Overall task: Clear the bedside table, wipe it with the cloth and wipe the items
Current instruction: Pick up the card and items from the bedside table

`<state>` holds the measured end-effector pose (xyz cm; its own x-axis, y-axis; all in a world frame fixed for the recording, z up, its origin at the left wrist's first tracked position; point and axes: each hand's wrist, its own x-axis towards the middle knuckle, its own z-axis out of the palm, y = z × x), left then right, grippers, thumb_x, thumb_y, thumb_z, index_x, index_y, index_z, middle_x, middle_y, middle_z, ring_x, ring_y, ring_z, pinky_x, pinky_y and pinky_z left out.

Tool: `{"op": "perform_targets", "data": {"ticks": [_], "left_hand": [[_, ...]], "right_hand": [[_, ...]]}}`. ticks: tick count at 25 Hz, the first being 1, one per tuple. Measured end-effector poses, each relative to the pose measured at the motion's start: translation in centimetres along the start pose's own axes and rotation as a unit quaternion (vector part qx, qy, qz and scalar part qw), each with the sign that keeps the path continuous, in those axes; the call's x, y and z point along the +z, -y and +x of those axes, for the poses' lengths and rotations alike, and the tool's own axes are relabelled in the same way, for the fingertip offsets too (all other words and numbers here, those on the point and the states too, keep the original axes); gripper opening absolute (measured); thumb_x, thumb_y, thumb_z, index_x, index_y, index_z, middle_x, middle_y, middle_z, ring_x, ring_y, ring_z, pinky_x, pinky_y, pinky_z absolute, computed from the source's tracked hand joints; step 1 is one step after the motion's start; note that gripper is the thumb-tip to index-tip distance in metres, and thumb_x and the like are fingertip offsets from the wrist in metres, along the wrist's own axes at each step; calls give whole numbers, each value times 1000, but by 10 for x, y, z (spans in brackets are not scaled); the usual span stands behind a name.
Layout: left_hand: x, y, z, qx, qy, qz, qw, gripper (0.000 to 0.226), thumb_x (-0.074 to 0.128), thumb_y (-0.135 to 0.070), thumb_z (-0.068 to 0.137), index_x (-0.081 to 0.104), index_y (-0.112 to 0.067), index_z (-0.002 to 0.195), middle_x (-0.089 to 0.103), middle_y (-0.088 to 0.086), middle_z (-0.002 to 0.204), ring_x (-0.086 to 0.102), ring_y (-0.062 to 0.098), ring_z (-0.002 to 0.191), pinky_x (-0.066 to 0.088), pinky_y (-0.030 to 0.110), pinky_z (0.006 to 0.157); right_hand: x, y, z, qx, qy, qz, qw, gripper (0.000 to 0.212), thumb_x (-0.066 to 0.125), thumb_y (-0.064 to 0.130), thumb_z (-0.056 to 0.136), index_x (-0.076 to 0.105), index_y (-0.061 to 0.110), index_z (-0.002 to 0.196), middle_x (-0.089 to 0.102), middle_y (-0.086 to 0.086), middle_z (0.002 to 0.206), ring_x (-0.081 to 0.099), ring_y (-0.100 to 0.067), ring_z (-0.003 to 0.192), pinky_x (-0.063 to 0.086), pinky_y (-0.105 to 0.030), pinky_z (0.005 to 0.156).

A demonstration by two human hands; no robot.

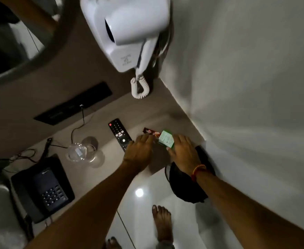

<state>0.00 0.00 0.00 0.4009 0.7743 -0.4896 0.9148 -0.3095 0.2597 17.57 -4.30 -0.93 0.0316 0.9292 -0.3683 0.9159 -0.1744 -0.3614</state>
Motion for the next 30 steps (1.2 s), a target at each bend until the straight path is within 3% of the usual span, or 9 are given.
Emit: {"op": "perform_targets", "data": {"ticks": [2, 5, 8, 12, 15, 18, 22, 26, 30], "left_hand": [[20, 10, 35, 19, -44, 15, 999, 52, 42, -30, 108, 35, -19, 157, 34, 9, 166, 32, 29, 154, 34, 51, 121], [34, 20, 70, 36, -95, 29, 994, 49, 43, -36, 108, 42, -18, 153, 40, 8, 160, 35, 29, 151, 32, 46, 120], [53, 19, 75, 15, -110, 30, 993, 44, 49, -33, 105, 49, -15, 146, 49, 12, 147, 45, 32, 136, 38, 45, 110], [65, 3, 65, -49, -80, -51, 994, 39, 51, -19, 105, 47, -6, 141, 55, 19, 139, 51, 37, 129, 44, 45, 103], [73, -27, 38, -38, -60, -122, 990, 33, 53, -19, 105, 50, -7, 136, 55, 16, 136, 54, 34, 126, 50, 45, 100], [90, -65, 11, -23, -45, -179, 982, 33, 54, -20, 104, 53, -10, 135, 61, 12, 132, 60, 30, 122, 54, 44, 100], [124, -104, -10, -24, -4, -196, 980, 37, 56, -26, 104, 52, -10, 137, 65, 10, 129, 66, 28, 119, 55, 38, 96], [144, -103, -17, -73, 29, -222, 972, 45, 57, -31, 104, 47, -11, 143, 65, 13, 134, 64, 32, 125, 53, 42, 99], [148, -85, -33, -76, 47, -207, 974, 45, 56, -33, 105, 45, -11, 143, 64, 14, 135, 63, 35, 127, 54, 44, 102]], "right_hand": [[30, -3, 28, 25, -35, 25, 999, 53, 56, 34, 101, 44, 10, 148, 49, -12, 146, 45, -30, 135, 37, -36, 113], [54, 0, 49, 32, -79, -32, 996, 58, 64, 35, 95, 46, 16, 146, 50, -11, 141, 47, -30, 127, 40, -40, 104], [71, -3, 45, 64, -106, -16, 992, 70, 73, 32, 89, 43, 17, 150, 52, -9, 139, 48, -29, 126, 39, -40, 103], [75, -19, 29, 107, -99, 163, 976, 67, 74, 15, 91, 42, 9, 149, 51, -13, 148, 44, -32, 141, 40, -45, 117], [74, -42, -7, 170, -141, 235, 947, 57, 68, 8, 95, 44, 8, 146, 51, -17, 147, 49, -36, 139, 53, -49, 108], [83, -73, -45, 236, -173, 227, 929, 51, 62, 10, 99, 43, 6, 145, 53, -19, 145, 53, -37, 136, 54, -49, 106], [103, -110, -84, 298, -146, 230, 915, 49, 61, 4, 97, 42, 6, 142, 52, -19, 143, 55, -40, 134, 58, -49, 101], [118, -127, -99, 325, -107, 202, 917, 52, 62, 0, 95, 41, 4, 143, 52, -23, 142, 53, -42, 133, 54, -54, 104], [111, -121, -100, 305, -120, 128, 936, 50, 59, 2, 94, 45, -1, 142, 51, -24, 141, 49, -42, 130, 45, -51, 110]]}}
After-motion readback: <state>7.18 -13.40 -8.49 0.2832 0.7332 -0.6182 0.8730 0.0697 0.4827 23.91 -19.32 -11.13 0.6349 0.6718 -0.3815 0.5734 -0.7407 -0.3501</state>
